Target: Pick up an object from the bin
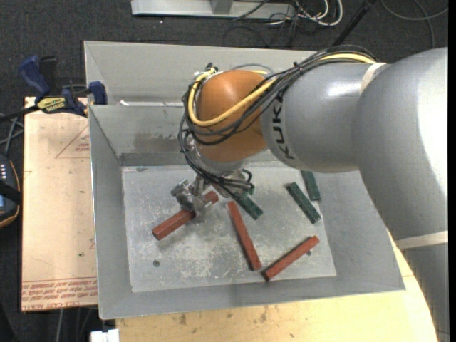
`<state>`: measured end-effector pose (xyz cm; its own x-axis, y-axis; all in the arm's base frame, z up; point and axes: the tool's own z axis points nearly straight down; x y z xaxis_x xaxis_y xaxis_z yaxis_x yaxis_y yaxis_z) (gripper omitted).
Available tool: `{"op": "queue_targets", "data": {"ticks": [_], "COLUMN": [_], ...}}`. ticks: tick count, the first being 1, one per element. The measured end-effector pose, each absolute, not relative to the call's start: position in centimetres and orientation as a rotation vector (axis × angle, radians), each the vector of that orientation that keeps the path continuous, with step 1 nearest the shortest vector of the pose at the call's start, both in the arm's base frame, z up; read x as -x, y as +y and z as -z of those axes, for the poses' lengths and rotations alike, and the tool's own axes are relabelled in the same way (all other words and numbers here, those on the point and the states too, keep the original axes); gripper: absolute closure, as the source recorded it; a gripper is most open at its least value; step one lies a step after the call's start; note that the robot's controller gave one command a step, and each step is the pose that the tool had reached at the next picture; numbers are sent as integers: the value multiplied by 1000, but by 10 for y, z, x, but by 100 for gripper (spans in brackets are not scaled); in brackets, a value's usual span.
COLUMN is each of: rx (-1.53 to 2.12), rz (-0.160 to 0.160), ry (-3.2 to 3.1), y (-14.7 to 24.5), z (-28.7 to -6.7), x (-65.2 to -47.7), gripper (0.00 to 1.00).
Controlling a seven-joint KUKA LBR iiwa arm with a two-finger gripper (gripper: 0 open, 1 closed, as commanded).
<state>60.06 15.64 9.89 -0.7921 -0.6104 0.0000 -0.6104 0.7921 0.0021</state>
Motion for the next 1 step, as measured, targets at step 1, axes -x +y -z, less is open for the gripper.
{"op": "queue_targets", "data": {"ticks": [1], "rx": [-1012], "rz": [3], "ry": [-2973], "y": [156], "z": [-121], "x": [-600], "gripper": [100]}}
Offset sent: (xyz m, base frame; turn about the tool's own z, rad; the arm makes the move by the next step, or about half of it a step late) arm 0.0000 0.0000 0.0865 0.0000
